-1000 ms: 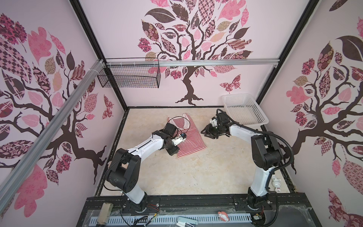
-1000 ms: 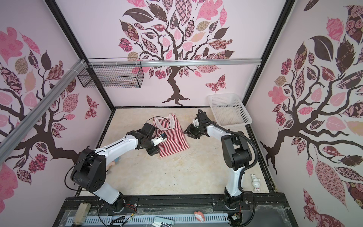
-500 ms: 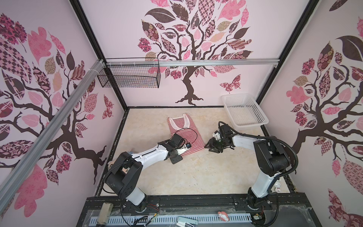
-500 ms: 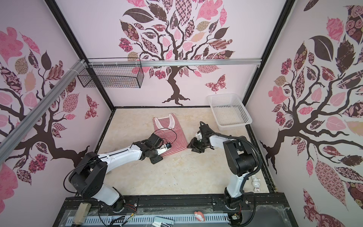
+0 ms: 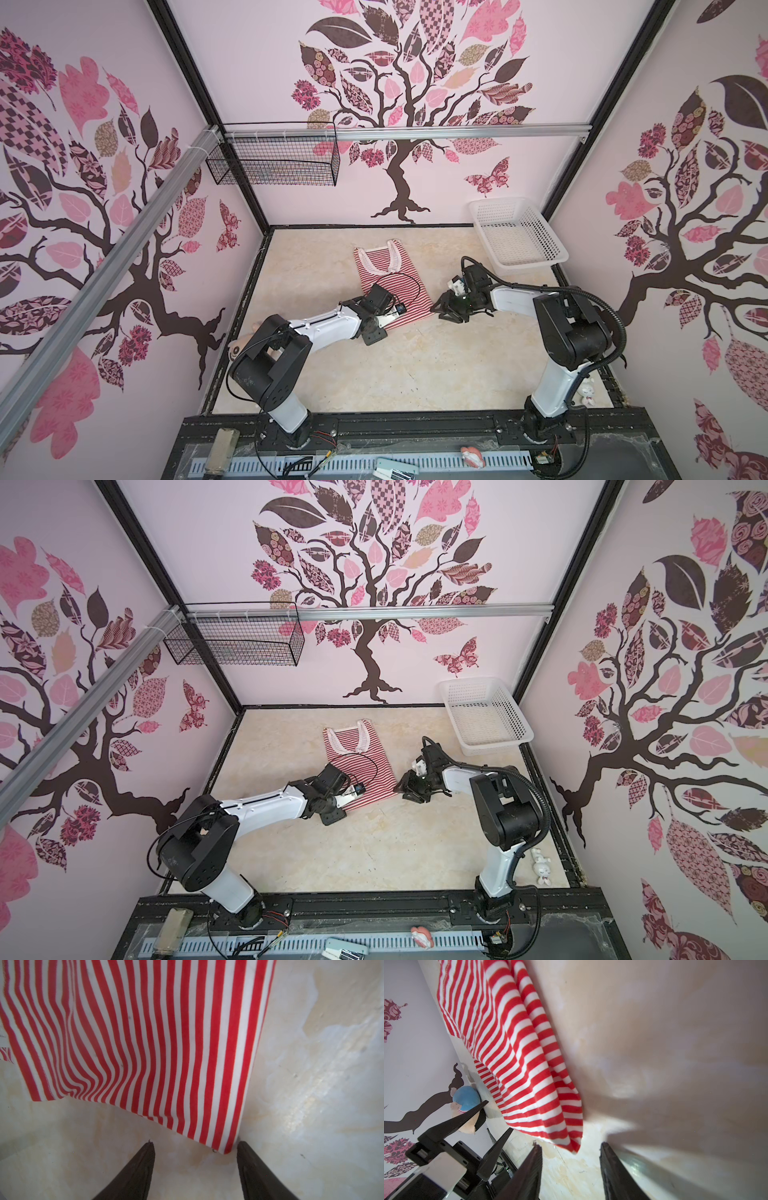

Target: Fold and stack the tank tops

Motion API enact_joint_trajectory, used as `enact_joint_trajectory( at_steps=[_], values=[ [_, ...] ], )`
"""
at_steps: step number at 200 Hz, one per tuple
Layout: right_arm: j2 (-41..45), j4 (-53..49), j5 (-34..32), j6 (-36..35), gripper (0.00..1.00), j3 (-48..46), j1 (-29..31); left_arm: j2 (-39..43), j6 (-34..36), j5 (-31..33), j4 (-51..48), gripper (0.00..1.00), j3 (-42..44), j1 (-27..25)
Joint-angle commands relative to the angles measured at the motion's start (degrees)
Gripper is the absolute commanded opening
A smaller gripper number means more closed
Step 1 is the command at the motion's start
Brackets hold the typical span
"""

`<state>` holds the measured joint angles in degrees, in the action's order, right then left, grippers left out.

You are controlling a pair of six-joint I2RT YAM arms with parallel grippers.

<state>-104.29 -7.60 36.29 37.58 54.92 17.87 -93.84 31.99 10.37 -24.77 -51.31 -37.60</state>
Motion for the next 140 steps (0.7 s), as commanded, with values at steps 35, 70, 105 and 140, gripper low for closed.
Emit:
enact_joint_trajectory(
  at_steps=[35,70,105,140],
  values=[
    [-2.0,1.2,1.3,0.9,0.46,1.6,-0.1,-2.8,1.1,-0.5,1.2,0.64,-0.8,-0.7],
    [-3.2,1.3,1.5,1.0,0.42,2.5,-0.1,-4.1,1.3,-0.6,0.8,0.54,-1.2,-0.8],
    [-3.3,1.4,1.6,1.1,0.31,2.9,-0.1,-3.7,1.4,-1.4,-0.1,0.39,-1.1,-0.7],
    [-3.2,1.8,1.8,1.1,0.12,3.0,-0.1,-3.3,1.5,-1.3,0.3,0.33,-0.7,-0.7]
  ],
)
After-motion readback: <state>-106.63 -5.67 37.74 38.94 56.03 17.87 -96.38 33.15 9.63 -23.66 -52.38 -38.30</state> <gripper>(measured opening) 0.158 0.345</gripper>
